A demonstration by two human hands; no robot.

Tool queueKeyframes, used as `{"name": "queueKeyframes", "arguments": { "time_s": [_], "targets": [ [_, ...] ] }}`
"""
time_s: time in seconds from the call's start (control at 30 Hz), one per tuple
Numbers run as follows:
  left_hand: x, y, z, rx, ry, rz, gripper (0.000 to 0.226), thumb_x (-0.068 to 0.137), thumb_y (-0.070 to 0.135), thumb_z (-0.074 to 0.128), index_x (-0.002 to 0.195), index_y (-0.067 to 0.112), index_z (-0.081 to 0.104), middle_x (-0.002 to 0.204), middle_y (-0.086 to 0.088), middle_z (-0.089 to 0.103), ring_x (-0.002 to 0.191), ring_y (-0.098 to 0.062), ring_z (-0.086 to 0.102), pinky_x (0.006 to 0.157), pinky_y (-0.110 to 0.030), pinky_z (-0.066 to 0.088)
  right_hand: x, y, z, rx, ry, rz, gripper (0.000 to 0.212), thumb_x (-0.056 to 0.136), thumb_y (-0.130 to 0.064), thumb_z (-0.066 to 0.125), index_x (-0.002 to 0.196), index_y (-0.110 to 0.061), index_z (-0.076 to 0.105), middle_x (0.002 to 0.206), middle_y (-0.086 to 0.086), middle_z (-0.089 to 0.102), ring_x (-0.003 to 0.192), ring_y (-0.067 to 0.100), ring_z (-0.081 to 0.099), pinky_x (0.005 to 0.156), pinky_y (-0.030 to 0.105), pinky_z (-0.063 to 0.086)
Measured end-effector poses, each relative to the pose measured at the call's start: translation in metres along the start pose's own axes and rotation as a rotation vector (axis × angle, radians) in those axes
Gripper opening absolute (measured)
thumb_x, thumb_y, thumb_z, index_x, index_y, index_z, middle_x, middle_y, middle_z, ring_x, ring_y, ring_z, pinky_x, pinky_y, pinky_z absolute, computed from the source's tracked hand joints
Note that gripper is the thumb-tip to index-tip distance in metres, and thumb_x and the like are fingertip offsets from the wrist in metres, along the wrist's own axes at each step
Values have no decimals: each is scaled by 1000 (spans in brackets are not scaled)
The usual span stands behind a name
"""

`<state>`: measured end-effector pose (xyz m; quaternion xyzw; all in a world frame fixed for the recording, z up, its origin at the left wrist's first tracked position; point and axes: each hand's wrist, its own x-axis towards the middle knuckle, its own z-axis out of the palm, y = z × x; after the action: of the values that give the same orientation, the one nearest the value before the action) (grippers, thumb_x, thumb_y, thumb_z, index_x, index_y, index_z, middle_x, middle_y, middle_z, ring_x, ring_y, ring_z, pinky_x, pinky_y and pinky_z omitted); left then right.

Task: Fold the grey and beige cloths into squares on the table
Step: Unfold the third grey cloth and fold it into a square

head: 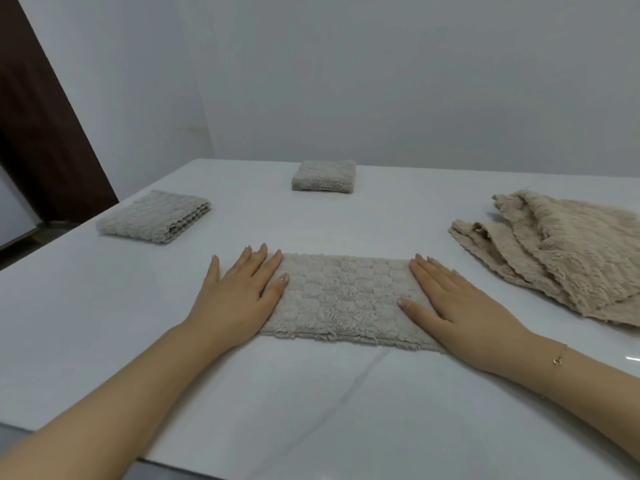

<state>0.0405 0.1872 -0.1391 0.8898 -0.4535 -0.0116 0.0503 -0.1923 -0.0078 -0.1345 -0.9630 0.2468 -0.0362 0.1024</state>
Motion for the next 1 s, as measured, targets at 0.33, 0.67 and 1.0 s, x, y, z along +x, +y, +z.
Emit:
{"name": "queueKeyframes", "arguments": {
  "time_s": [0.33, 0.67, 1.0],
  "targets": [
    [-25, 75, -15, -208, 491, 475, 37, 88, 49, 45, 98, 22, 68, 114, 6, 65, 106, -13, 57, 87, -30, 45, -8, 28, -10, 645, 198, 6, 37, 93, -36, 50, 130, -30, 54, 133, -18, 53, 117, -13, 48, 100, 8, 36],
    [-14, 161, 4, -173, 266, 800, 29, 92, 42, 52, 92, 15, 64, 89, 3, 54, 84, -14, 48, 70, -35, 46, -2, 62, -19, 828, 259, 76, 21, 93, -21, 58, 112, -24, 66, 108, -12, 68, 89, -18, 57, 72, -3, 37],
    [-18, 161, 12, -384, 403, 670, 14, 92, 23, 54, 82, 13, 58, 80, 5, 55, 72, -10, 47, 65, -19, 36, -3, 67, -22, 802, 169, -38, 38, 88, -1, 61, 108, -34, 62, 116, -9, 65, 102, -11, 58, 86, 4, 42]
  ]
}}
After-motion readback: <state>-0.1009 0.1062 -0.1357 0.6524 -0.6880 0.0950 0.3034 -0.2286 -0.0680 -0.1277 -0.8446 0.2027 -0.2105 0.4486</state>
